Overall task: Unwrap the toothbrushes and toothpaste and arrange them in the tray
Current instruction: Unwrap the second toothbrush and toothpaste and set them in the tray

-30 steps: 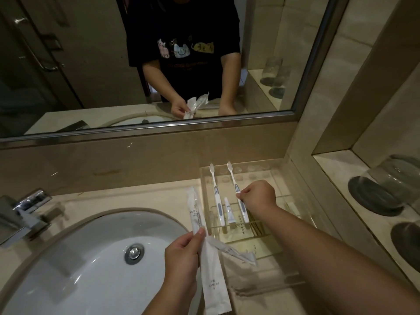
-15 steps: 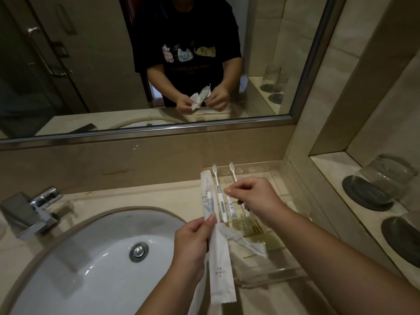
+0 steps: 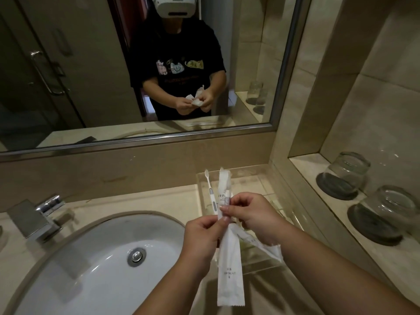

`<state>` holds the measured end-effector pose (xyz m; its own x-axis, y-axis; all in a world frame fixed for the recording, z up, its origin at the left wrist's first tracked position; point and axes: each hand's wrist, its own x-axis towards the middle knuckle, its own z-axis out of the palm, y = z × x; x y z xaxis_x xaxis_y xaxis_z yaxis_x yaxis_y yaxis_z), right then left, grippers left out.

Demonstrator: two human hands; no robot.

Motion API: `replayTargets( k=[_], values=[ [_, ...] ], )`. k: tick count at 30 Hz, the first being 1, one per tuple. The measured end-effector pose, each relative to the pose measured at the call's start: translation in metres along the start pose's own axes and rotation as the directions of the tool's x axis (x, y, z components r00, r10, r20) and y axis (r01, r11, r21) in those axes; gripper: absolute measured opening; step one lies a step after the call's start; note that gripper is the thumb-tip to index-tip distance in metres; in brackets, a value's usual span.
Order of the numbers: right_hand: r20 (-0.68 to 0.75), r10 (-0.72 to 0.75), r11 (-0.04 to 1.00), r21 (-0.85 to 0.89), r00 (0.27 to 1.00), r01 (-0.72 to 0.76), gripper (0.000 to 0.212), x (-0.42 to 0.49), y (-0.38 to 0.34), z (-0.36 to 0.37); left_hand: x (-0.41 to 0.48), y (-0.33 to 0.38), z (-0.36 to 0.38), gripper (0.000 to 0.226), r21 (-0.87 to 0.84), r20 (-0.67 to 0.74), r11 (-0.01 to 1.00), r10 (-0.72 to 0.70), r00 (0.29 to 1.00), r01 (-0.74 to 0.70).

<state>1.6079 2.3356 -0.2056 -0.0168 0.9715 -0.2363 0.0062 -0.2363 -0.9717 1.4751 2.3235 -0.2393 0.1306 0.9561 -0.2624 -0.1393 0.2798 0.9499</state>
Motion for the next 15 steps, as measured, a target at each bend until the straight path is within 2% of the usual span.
replayTargets(
  k=[2, 5, 6, 8, 15],
  values=[
    [0.021, 0.032, 0.997, 0.074, 0.999, -0.033, 0.012, 0.0, 0.001, -0.003, -0.003, 0.001, 0.0, 0.017, -0.095, 0.035, 0.994, -0.048, 0.998, 0.051],
    [0.023, 0.062, 0.928, 0.367, 0.998, -0.066, 0.005, 0.002, -0.002, -0.009, -0.003, -0.001, -0.002, 0.021, -0.254, 0.009, 0.958, -0.137, 0.991, 0.135],
    [0.033, 0.062, 0.897, 0.436, 0.998, -0.07, 0.01, 0.004, -0.002, -0.013, -0.003, -0.002, -0.003, 0.021, -0.254, -0.008, 0.957, -0.148, 0.989, 0.142],
    [0.067, 0.059, 0.872, 0.483, 0.996, -0.084, 0.017, 0.008, -0.003, -0.019, -0.002, -0.004, -0.003, 0.02, -0.174, -0.046, 0.976, -0.137, 0.989, 0.127],
    [0.067, 0.047, 0.885, 0.46, 0.997, -0.073, 0.02, 0.009, -0.003, -0.026, -0.001, -0.011, -0.002, 0.013, 0.102, -0.105, 0.993, -0.044, 0.994, 0.055]
  ],
)
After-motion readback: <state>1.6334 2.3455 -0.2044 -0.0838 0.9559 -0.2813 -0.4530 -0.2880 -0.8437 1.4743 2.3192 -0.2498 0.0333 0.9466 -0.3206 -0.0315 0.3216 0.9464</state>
